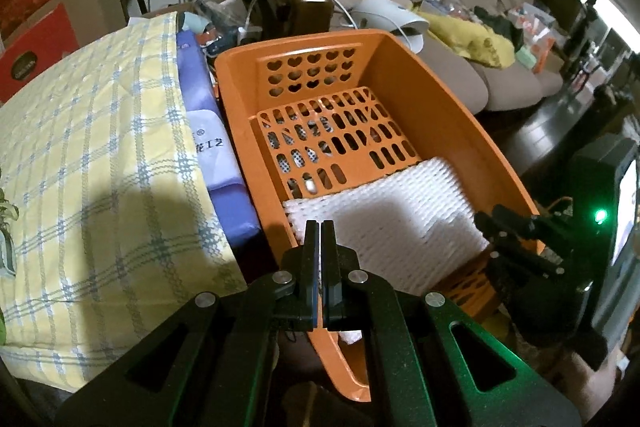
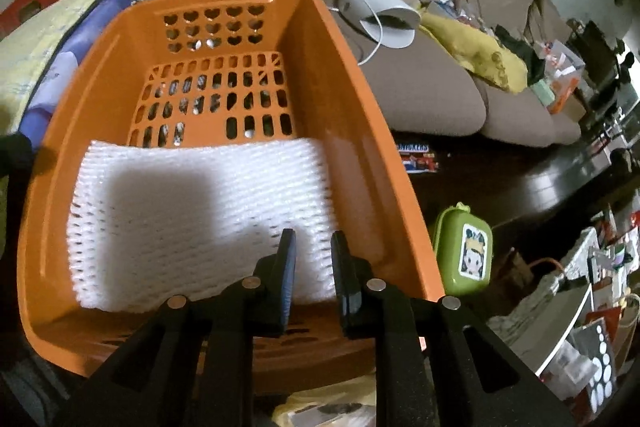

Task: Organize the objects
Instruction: 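Lift both tools up out of the orange basket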

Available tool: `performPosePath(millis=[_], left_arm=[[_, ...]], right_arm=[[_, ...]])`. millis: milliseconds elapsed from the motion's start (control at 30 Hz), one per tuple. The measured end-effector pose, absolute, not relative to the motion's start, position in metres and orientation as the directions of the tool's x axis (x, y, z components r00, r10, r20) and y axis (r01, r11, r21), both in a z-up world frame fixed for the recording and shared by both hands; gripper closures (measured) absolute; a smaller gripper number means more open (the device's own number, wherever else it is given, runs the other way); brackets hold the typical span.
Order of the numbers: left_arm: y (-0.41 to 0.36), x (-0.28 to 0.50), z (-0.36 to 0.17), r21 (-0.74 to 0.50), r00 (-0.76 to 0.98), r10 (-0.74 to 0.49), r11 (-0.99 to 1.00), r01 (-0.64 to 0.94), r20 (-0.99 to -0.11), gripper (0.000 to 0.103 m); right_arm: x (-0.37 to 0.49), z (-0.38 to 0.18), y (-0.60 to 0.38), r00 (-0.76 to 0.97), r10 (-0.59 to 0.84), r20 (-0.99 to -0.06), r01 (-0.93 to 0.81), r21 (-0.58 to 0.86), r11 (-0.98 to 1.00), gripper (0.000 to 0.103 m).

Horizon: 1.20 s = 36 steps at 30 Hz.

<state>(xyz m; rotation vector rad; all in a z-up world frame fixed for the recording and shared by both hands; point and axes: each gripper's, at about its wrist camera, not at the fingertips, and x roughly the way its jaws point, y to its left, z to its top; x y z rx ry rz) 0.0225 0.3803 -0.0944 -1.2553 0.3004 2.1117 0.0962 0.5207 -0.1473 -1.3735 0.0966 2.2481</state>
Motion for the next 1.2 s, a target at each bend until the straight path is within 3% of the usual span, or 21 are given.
performPosePath(millis=[133, 200, 433, 533, 600, 833, 1100, 1200], left_arm=[[0.380, 0.023, -0.095, -0.131, -0.324, 0.419, -0.758, -0.639, -0.848, 0.102], [0.380, 0.023, -0.095, -0.132, -0.325, 0.419, -0.760, -0.637, -0.848, 0.102], [0.379, 0.021, -0.094, -0.142, -0.317, 0.423, -0.760, -0.635, -0.849, 0.102], [0.378, 0.022, -0.092, -0.146, -0.315, 0.427, -0.758, -0.635, -0.847, 0.102], [0.378, 0.022, -0.092, -0.148, -0.314, 0.428, -0.758, -0.635, -0.848, 0.102], [0.378, 0.023, -0.092, -0.146, -0.314, 0.425, -0.761, -0.633, -0.849, 0.102], [0.377, 0.023, -0.094, -0.146, -0.312, 0.423, -0.760, -0.633, -0.851, 0.102], [0.377, 0.022, -0.094, -0.147, -0.311, 0.424, -0.760, -0.633, -0.851, 0.102]], right_arm=[[0.103, -0.139, 0.527, -0.393, 0.388, -0.834, -0.489, -0.168, -0.856, 0.079], [0.107, -0.133, 0.530, -0.404, 0.409, -0.818, -0.510, -0.169, -0.843, 0.066], [0.110, -0.121, 0.526, -0.430, 0.458, -0.778, -0.520, -0.202, -0.830, 0.061], [0.116, -0.111, 0.526, -0.444, 0.519, -0.730, -0.549, -0.236, -0.802, 0.050], [0.115, -0.111, 0.528, -0.422, 0.556, -0.716, -0.562, -0.275, -0.780, 0.034], [0.113, -0.139, 0.541, -0.322, 0.475, -0.819, -0.550, -0.247, -0.798, 0.037], [0.119, -0.137, 0.542, -0.318, 0.483, -0.816, -0.577, -0.238, -0.781, 0.064], [0.117, -0.141, 0.541, -0.294, 0.485, -0.824, -0.571, -0.256, -0.780, 0.065]])
